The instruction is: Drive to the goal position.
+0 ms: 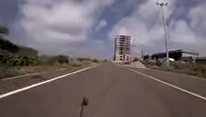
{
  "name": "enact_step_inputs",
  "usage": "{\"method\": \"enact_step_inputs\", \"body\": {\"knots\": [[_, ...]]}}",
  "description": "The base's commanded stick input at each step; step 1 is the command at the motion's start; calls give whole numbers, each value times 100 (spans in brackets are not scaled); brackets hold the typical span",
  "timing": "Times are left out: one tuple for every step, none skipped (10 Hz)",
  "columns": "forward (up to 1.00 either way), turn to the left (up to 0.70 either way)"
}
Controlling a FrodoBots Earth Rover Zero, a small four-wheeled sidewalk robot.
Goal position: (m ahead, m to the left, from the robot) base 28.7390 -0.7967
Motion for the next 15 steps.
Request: {"method": "enact_step_inputs", "body": {"knots": [[100, 0], [100, 0], [100, 0], [100, 0], [100, 0], [100, 0], [100, 0], [100, 0], [100, 0], [100, 0], [100, 0], [100, 0], [100, 0], [100, 0], [100, 0]]}}
